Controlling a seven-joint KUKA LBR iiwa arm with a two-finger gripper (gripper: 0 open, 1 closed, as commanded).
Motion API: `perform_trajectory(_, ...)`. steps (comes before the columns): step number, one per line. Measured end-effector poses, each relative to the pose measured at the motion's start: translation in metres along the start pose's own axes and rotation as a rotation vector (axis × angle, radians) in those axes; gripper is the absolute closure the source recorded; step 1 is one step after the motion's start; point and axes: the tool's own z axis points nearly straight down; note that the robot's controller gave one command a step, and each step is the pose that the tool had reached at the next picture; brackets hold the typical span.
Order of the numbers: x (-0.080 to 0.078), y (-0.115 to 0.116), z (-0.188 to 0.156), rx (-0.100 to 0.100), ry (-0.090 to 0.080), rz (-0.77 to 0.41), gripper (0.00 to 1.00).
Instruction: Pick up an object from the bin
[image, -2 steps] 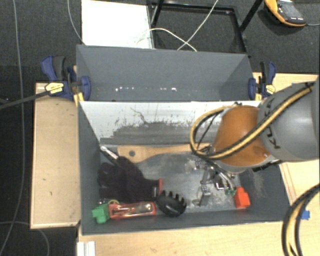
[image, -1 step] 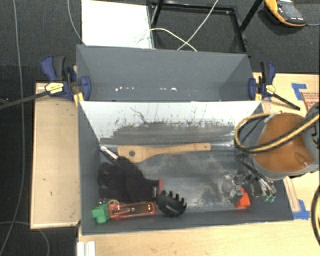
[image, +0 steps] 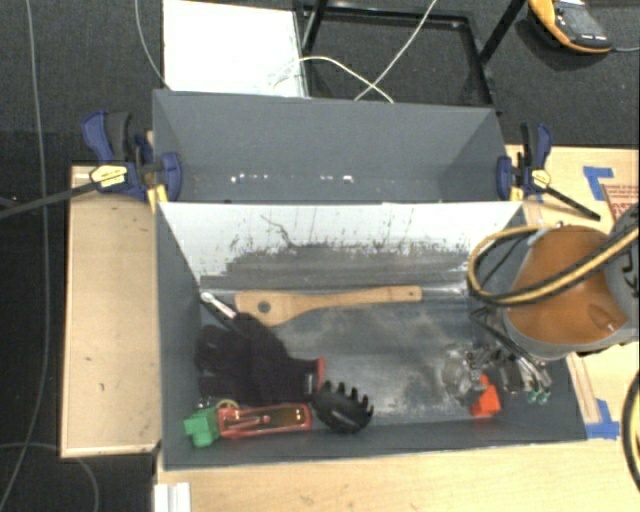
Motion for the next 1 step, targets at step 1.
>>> perform_trajectory(1, -0.0629, 0.0898, 0.0217, -0.002, -0.007, 0.013, 1.0)
